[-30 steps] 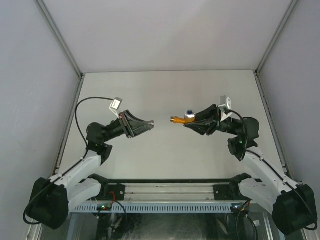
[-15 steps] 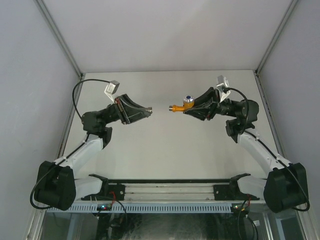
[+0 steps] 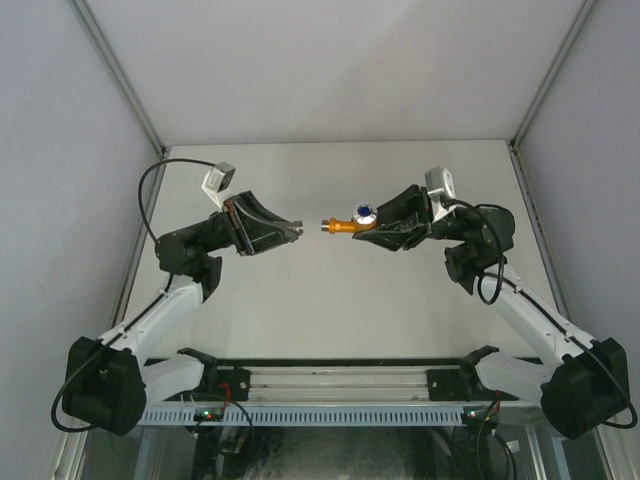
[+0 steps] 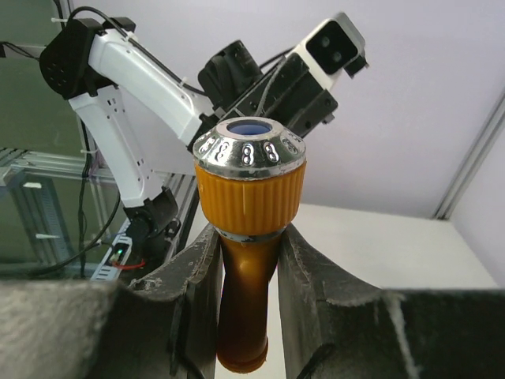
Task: Install the water faucets
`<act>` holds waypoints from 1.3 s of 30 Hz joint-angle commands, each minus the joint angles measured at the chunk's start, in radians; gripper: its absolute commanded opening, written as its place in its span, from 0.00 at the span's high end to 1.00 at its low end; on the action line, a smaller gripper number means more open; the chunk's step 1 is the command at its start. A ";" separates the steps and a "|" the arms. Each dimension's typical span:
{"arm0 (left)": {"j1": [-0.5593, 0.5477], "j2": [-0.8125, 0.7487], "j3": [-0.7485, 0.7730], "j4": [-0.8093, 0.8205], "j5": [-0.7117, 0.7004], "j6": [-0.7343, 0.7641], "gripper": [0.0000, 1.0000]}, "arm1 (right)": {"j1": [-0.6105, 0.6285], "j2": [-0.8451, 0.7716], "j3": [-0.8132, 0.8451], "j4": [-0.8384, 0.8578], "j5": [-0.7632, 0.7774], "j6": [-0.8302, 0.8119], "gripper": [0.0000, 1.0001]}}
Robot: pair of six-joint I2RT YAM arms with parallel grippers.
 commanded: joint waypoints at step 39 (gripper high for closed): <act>-0.073 0.003 0.004 0.060 -0.104 -0.069 1.00 | 0.144 0.001 0.126 -0.172 0.069 -0.264 1.00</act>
